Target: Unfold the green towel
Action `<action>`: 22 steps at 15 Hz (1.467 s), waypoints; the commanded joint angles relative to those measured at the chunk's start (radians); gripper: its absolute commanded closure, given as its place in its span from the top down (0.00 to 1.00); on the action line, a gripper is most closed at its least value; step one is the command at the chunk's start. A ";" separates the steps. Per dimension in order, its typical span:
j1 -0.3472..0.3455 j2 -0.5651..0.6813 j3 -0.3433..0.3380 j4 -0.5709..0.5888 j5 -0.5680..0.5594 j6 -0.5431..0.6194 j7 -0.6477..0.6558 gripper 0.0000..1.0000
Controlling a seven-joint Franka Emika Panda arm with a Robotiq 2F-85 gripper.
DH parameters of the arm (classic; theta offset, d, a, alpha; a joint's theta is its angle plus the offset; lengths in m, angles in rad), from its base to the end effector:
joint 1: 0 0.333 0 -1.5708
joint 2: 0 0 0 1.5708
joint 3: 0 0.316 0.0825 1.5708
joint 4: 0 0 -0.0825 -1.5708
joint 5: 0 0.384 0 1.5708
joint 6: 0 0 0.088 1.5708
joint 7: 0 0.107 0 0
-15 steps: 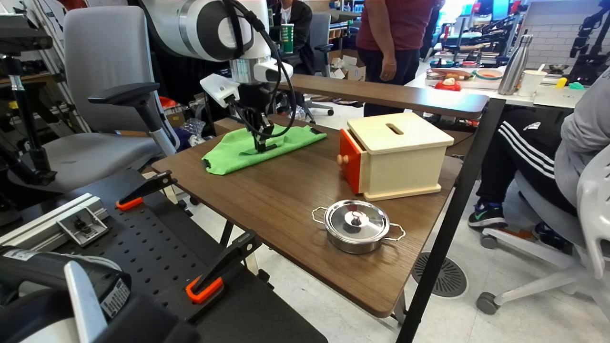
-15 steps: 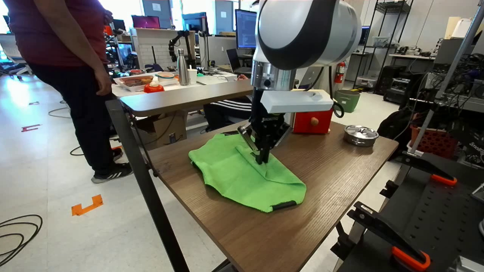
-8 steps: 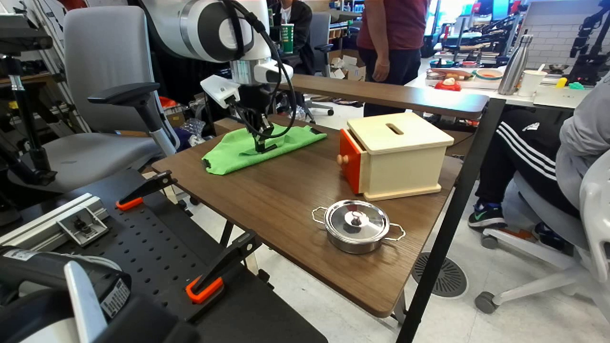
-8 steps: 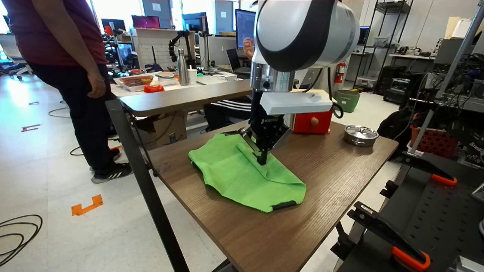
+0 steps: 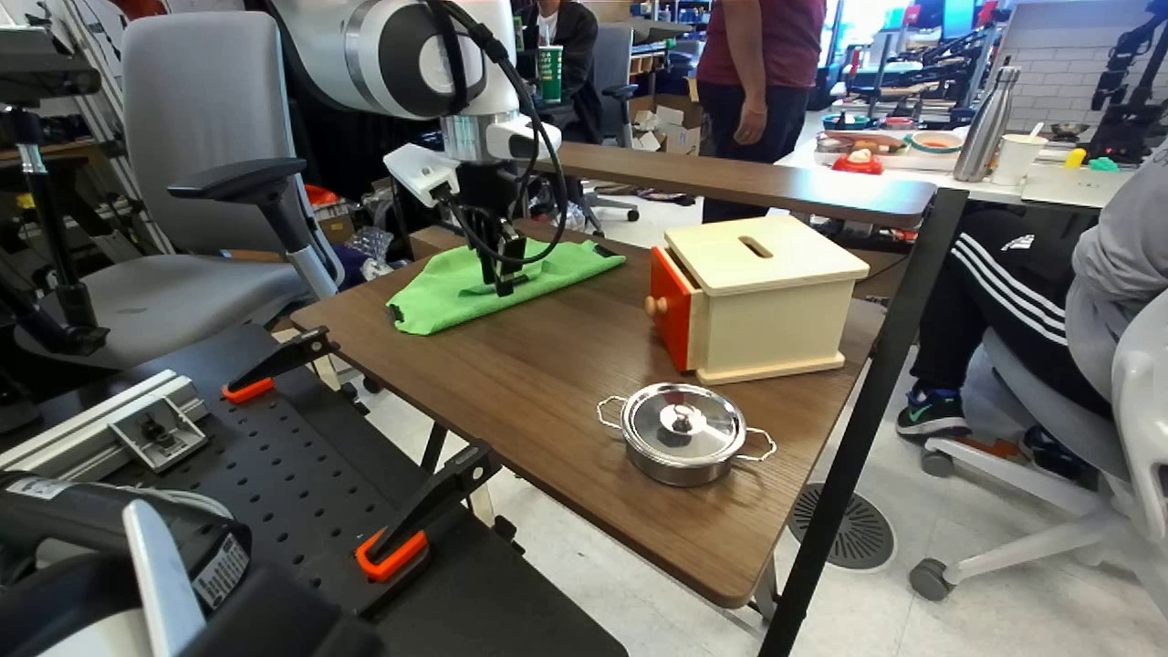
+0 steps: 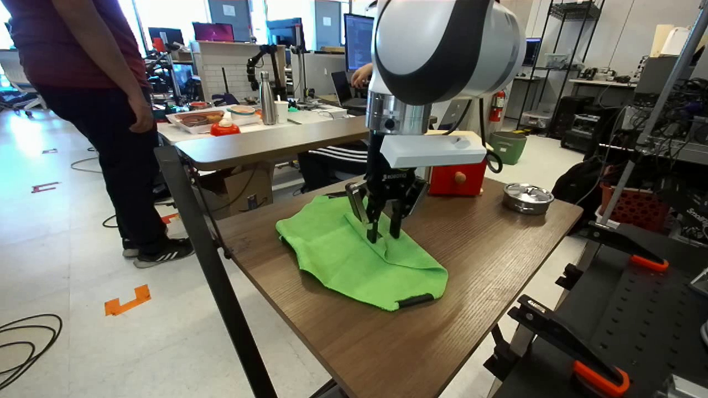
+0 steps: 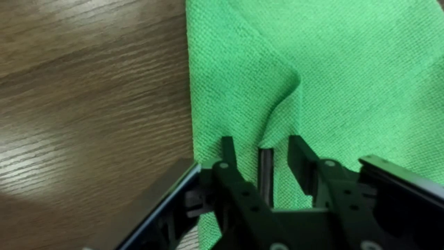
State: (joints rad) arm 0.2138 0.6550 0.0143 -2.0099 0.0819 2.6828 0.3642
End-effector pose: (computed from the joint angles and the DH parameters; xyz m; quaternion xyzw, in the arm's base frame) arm 0.5823 0.1326 0.1246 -0.9941 0.1059 -0.0018 0.0244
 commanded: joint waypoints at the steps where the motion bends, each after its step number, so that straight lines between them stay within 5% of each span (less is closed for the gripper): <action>1: 0.016 0.008 -0.016 0.027 -0.013 -0.044 -0.001 0.24; 2: 0.016 0.008 -0.016 0.027 -0.013 -0.051 -0.001 0.24; 5: 0.015 0.008 -0.016 0.031 -0.015 -0.076 0.000 0.01; 13: 0.022 -0.039 -0.007 0.013 -0.009 -0.087 0.010 0.00; 22: 0.007 -0.228 0.019 -0.116 0.007 -0.082 -0.012 0.00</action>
State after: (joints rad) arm 0.2396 0.5076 0.0253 -2.0567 0.0804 2.6114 0.3638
